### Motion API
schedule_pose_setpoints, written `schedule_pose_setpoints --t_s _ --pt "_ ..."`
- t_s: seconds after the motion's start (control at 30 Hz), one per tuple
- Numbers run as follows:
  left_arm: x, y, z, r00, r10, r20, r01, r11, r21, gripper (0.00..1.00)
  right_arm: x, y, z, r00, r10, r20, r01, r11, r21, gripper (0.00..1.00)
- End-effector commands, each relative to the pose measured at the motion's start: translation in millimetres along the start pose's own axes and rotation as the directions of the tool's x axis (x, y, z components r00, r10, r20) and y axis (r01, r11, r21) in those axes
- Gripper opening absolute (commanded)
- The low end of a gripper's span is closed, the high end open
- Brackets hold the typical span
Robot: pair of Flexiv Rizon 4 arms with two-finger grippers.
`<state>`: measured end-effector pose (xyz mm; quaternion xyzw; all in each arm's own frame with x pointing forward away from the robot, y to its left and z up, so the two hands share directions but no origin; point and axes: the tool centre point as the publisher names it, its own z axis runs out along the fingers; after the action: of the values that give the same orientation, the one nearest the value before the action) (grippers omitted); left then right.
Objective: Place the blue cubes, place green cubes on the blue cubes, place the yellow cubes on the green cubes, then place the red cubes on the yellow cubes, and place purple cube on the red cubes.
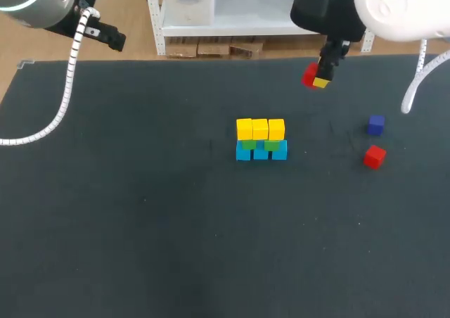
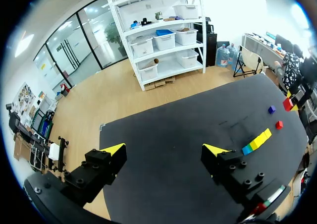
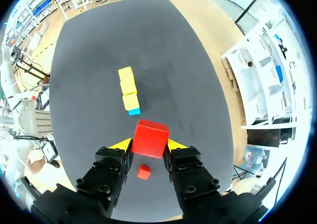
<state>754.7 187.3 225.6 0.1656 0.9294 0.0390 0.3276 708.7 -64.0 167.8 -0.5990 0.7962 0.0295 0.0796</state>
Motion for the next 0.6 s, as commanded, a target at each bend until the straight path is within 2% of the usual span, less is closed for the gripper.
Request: schedule_pose_setpoints --t_s 0.03,0.13,0.27,0.33,0.6 --pt "0.4 0.8 -0.7 1.000 0.002 0.000 -0.002 1.000 0.002 1.00 1.1 0.7 0.1 1.000 0.000 0.003 0.000 1.000 0.003 0.00" --pt "0.4 0.8 -0.7 1.000 0.002 0.000 -0.002 1.000 0.002 1.00 1.1 0.7 0.1 1.000 0.000 0.003 0.000 1.000 0.003 0.00" --pt "0.4 0.8 -0.7 1.000 0.002 0.000 -0.002 1.000 0.002 1.00 -16.8 2.2 4.9 0.990 -0.131 -0.059 0.129 0.991 -0.032 0.00" --pt "0.4 0.8 -0.7 1.000 0.002 0.000 -0.002 1.000 0.002 1.00 -23.4 4.4 7.8 0.981 -0.185 -0.061 0.182 0.982 -0.059 0.00" --pt "0.4 0.8 -0.7 1.000 0.002 0.000 -0.002 1.000 0.002 1.00 -36.2 7.1 12.7 0.955 -0.279 -0.102 0.268 0.957 -0.112 0.00"
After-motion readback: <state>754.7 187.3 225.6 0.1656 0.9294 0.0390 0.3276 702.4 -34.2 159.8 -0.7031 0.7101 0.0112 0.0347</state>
